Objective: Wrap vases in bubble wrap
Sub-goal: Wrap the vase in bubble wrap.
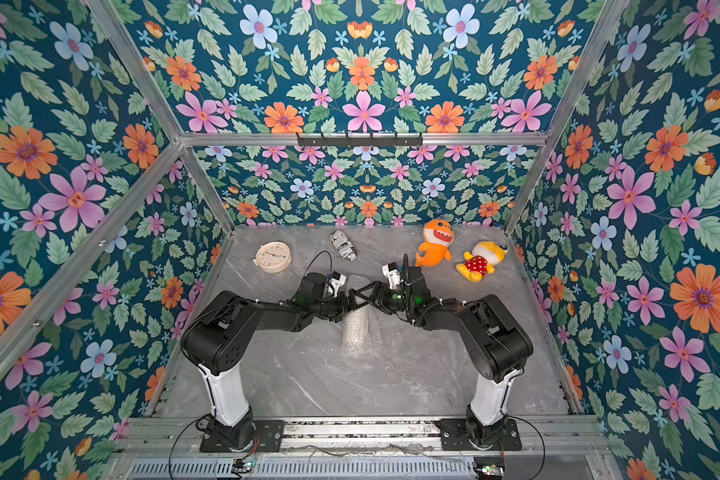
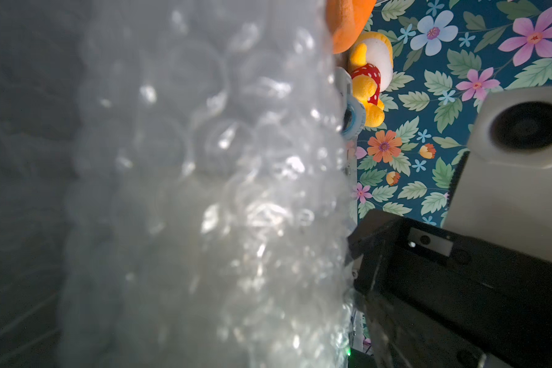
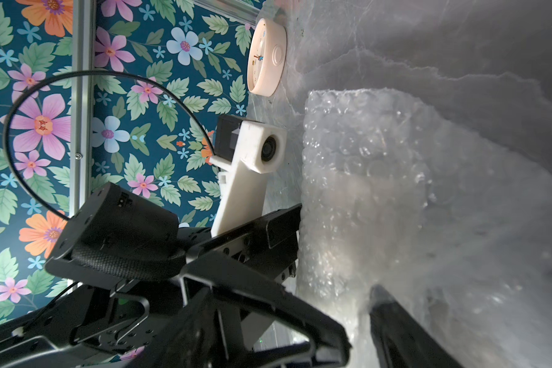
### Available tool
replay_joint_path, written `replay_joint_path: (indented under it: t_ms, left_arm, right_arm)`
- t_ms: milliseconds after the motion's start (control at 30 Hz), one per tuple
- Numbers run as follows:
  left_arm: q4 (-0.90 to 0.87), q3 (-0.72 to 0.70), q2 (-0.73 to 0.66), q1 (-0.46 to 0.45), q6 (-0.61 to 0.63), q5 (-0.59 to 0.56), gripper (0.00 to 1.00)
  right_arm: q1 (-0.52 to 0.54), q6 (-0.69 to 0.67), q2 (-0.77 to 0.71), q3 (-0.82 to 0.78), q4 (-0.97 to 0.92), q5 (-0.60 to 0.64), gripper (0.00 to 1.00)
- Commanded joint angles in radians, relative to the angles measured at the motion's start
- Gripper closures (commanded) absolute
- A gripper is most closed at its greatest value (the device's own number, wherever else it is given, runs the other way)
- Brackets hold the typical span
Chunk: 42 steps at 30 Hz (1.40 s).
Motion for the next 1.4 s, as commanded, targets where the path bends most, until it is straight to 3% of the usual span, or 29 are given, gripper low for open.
replay_joint_path:
  t_ms: [0, 367, 667, 800, 933, 1133, 1367]
  left_arm:
    - [0.019, 0.011, 0.001, -0.051, 0.132, 0.129, 0.00]
    - [-0.009, 0.020, 0.040, -0.075, 0.158, 0.120, 0.00]
    - [0.107, -0.030, 0.050, -0.074, 0.122, 0.154, 0.10]
    - [0.214, -0.054, 0.060, -0.074, 0.079, 0.191, 0.01]
    - [0.191, -0.047, 0.074, -0.074, 0.098, 0.193, 0.01]
    - [0.099, -0.030, 0.091, -0.075, 0.155, 0.166, 0.19]
    - [0.065, -0.029, 0.100, -0.077, 0.176, 0.150, 0.27]
  right_arm:
    - [0.044, -0.031, 0.008, 0.015, -0.047, -0.016, 0.23]
    - [0.053, 0.093, 0.071, 0.007, 0.151, -0.081, 0.23]
    - [0.052, 0.179, 0.130, -0.040, 0.332, -0.101, 0.23]
    - [0.050, 0.205, 0.148, -0.046, 0.388, -0.107, 0.21]
    - [0.050, 0.227, 0.163, -0.041, 0.441, -0.114, 0.15]
    - [0.053, 0.252, 0.179, -0.034, 0.466, -0.115, 0.14]
    - [0.054, 0.245, 0.172, -0.028, 0.437, -0.106, 0.14]
